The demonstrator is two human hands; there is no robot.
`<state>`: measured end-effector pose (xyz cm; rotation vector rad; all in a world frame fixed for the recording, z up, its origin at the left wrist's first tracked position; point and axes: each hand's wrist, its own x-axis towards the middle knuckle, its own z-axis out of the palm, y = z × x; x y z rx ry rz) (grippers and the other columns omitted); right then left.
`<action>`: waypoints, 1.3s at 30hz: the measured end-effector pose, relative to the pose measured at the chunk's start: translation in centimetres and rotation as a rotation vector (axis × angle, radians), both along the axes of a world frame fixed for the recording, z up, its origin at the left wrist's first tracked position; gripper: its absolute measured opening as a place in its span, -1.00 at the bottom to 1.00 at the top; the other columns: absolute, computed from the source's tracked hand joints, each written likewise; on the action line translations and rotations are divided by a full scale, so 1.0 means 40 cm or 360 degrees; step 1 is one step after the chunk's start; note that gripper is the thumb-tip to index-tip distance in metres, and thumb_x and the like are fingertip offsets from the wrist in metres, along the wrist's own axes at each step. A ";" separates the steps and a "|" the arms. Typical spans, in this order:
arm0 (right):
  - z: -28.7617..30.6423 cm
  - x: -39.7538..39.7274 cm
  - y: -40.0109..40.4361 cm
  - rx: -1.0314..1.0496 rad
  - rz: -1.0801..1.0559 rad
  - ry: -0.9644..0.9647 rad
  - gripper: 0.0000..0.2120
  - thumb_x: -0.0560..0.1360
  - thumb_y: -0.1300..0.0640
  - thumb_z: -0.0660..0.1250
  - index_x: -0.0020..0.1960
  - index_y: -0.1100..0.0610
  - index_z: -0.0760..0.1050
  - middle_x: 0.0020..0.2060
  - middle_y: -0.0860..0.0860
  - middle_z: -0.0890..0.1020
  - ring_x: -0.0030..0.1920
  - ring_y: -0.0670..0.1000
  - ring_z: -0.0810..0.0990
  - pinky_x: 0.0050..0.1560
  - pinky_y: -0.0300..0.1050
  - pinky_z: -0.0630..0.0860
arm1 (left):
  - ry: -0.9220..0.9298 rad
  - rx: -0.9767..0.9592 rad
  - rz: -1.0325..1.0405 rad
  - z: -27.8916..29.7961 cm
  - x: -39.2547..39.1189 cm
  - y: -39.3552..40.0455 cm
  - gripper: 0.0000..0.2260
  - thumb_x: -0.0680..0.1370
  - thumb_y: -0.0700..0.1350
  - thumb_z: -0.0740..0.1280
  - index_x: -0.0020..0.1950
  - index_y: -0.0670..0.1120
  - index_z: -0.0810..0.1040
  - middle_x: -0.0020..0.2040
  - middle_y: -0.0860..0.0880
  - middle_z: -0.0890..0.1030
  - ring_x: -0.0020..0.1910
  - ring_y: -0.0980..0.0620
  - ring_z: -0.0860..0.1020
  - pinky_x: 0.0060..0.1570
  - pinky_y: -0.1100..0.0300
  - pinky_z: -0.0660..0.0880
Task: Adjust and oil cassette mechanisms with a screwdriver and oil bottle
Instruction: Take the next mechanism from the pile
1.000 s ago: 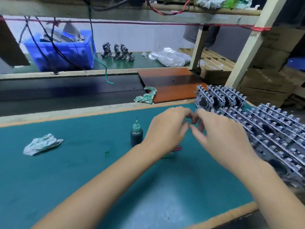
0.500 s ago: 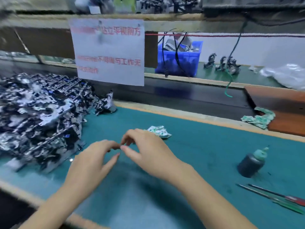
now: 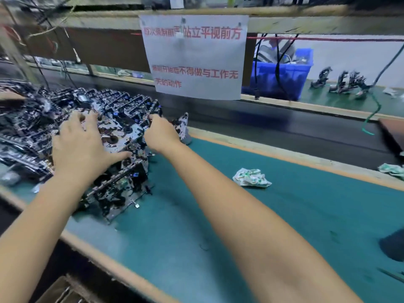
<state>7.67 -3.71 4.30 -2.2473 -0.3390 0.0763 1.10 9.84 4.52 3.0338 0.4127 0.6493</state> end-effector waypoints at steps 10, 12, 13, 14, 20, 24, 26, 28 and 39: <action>0.016 0.014 0.008 0.0108 0.0142 0.0285 -0.51 0.54 0.35 0.06 0.46 0.16 0.19 0.12 0.16 0.52 -0.13 0.09 0.47 -0.28 -0.10 0.38 | 0.0121 -0.0019 -0.0063 0.037 0.026 0.003 -0.09 0.29 0.19 0.52 0.46 -0.19 0.22 0.33 -0.31 0.37 0.25 -0.35 0.34 0.17 -0.22 0.37; 0.018 0.010 0.002 0.0259 0.0118 0.0325 -0.53 0.53 0.38 0.04 0.42 0.16 0.27 -0.16 0.10 0.51 -0.34 0.02 0.38 -0.43 -0.14 0.26 | 0.0106 -0.0046 -0.0090 0.034 0.027 0.006 -0.10 0.29 0.15 0.54 0.45 -0.22 0.23 0.32 -0.31 0.38 0.26 -0.35 0.34 0.18 -0.23 0.36; 0.020 0.007 -0.002 0.0324 0.0114 0.0341 -0.54 0.53 0.39 0.03 0.40 0.17 0.29 -0.27 0.06 0.46 -0.41 -0.01 0.32 -0.46 -0.15 0.22 | 0.0096 -0.0056 -0.0095 0.035 0.026 0.010 -0.10 0.28 0.15 0.55 0.45 -0.22 0.23 0.32 -0.31 0.38 0.26 -0.35 0.34 0.19 -0.23 0.36; 0.023 0.003 -0.005 0.0374 0.0116 0.0354 -0.54 0.52 0.39 0.03 0.39 0.18 0.31 -0.34 0.04 0.41 -0.45 -0.03 0.27 -0.47 -0.16 0.19 | 0.0088 -0.0070 -0.0099 0.037 0.023 0.013 -0.09 0.27 0.16 0.55 0.45 -0.22 0.23 0.32 -0.32 0.38 0.26 -0.35 0.34 0.20 -0.24 0.36; 0.063 -0.060 -0.059 0.0747 -0.0006 0.0326 -0.64 0.54 0.34 0.11 0.31 0.18 0.41 -0.15 0.16 0.58 -0.21 0.20 0.58 -0.19 0.04 0.55 | -0.0059 -0.0093 -0.0234 0.081 -0.017 -0.025 -0.08 0.22 0.16 0.57 0.43 -0.17 0.27 0.31 -0.30 0.38 0.28 -0.32 0.32 0.20 -0.27 0.35; 0.062 -0.145 -0.178 0.1233 -0.0154 0.0456 -0.69 0.56 0.34 0.13 0.26 0.20 0.43 -0.09 0.09 0.51 -0.25 0.00 0.52 -0.28 -0.22 0.50 | -0.0087 -0.0013 -0.0481 0.117 -0.056 -0.124 -0.10 0.20 0.15 0.58 0.42 -0.11 0.29 0.28 -0.25 0.40 0.25 -0.27 0.34 0.15 -0.23 0.40; 0.054 -0.203 -0.270 0.1349 -0.0256 0.0440 -0.72 0.56 0.34 0.12 0.21 0.19 0.46 -0.08 0.10 0.54 -0.26 -0.04 0.51 -0.31 -0.31 0.50 | -0.0073 -0.0008 -0.0654 0.122 -0.079 -0.195 -0.10 0.19 0.13 0.59 0.42 -0.10 0.32 0.28 -0.22 0.40 0.25 -0.25 0.34 0.14 -0.21 0.40; 0.042 -0.270 -0.376 0.1336 -0.0343 0.0403 -0.74 0.57 0.32 0.14 0.19 0.21 0.51 -0.08 0.07 0.58 -0.24 -0.04 0.55 -0.23 -0.30 0.54 | -0.0042 -0.0076 -0.0849 0.116 -0.105 -0.273 -0.11 0.17 0.12 0.60 0.42 -0.08 0.34 0.28 -0.18 0.41 0.24 -0.23 0.35 0.14 -0.18 0.40; -0.011 -0.723 -0.775 0.1108 -0.0780 0.0217 -0.83 0.27 0.09 0.34 -0.27 0.20 0.59 -0.43 0.18 0.64 -0.45 -0.02 0.58 -0.36 -0.26 0.52 | 0.1020 -0.0776 -0.1904 -0.010 -0.256 -0.615 -0.14 0.10 0.44 0.35 0.38 0.32 0.24 0.20 0.49 0.34 0.17 0.56 0.24 0.05 0.69 0.10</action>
